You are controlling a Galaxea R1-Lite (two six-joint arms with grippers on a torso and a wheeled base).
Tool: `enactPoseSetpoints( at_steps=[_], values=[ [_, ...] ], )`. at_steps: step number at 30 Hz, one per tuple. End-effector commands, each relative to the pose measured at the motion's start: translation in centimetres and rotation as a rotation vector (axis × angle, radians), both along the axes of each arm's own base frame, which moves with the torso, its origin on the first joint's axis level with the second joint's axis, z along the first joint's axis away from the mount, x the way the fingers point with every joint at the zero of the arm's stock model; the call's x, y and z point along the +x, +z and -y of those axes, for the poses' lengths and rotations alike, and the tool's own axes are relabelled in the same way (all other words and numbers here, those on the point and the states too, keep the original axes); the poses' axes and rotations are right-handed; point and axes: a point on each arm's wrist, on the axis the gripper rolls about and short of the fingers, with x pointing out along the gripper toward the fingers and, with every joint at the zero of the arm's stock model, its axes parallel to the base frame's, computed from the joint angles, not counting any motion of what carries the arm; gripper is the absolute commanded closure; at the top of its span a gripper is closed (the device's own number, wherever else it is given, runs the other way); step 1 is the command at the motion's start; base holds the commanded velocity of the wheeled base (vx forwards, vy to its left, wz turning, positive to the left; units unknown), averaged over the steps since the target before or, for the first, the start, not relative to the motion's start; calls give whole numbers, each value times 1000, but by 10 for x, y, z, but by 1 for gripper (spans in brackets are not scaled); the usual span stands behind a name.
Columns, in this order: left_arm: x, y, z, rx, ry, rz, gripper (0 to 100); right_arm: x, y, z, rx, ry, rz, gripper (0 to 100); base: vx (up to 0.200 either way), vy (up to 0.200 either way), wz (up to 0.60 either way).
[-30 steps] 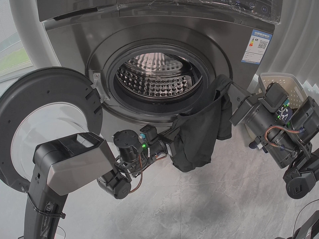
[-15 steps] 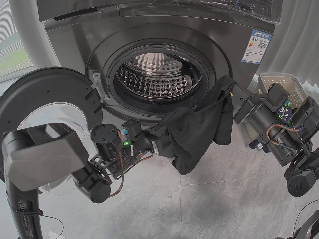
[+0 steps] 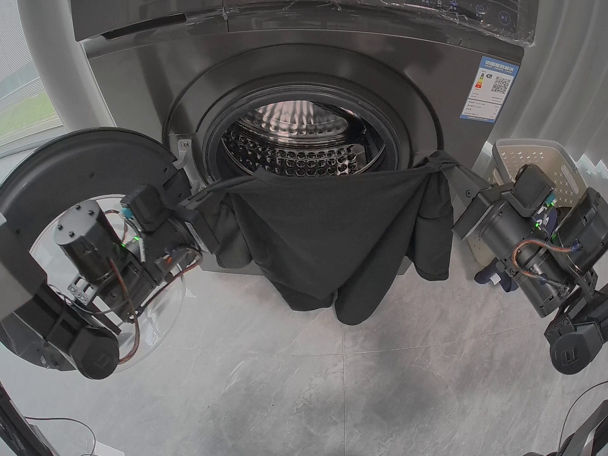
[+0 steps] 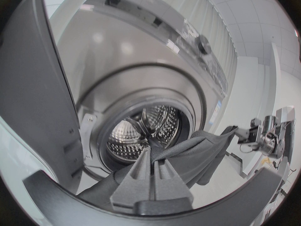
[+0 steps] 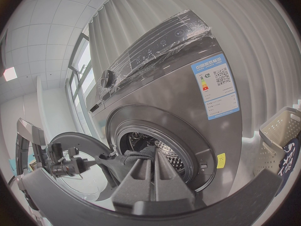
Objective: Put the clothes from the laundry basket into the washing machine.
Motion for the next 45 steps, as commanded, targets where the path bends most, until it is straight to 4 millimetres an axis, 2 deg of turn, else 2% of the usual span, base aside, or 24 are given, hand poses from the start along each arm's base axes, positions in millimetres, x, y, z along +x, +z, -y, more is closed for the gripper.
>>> enactPoseSetpoints(
  at_steps=[1,7,16,32,39,44,45],
  values=[
    [-23,38,-17,-57,15,112,100,0,-2,2,-2,-4,-4,100,0,0,0],
    [-34,57,-19,-86,5,178,100,-2,-1,2,-6,-7,0,100,0,0,0],
    [-36,64,-20,-96,5,202,100,-3,10,4,16,-17,39,100,0,0,0],
    [-38,62,-18,-93,-4,199,100,0,18,4,34,-25,66,100,0,0,0],
    [-37,59,-9,-91,-29,184,100,0,17,3,32,-23,63,100,0,0,0],
    [-37,51,5,-84,-73,156,100,0,14,1,31,-16,53,100,0,0,0],
    [-37,47,13,-77,-97,142,100,0,11,-1,23,-9,37,100,0,0,0]
  ],
)
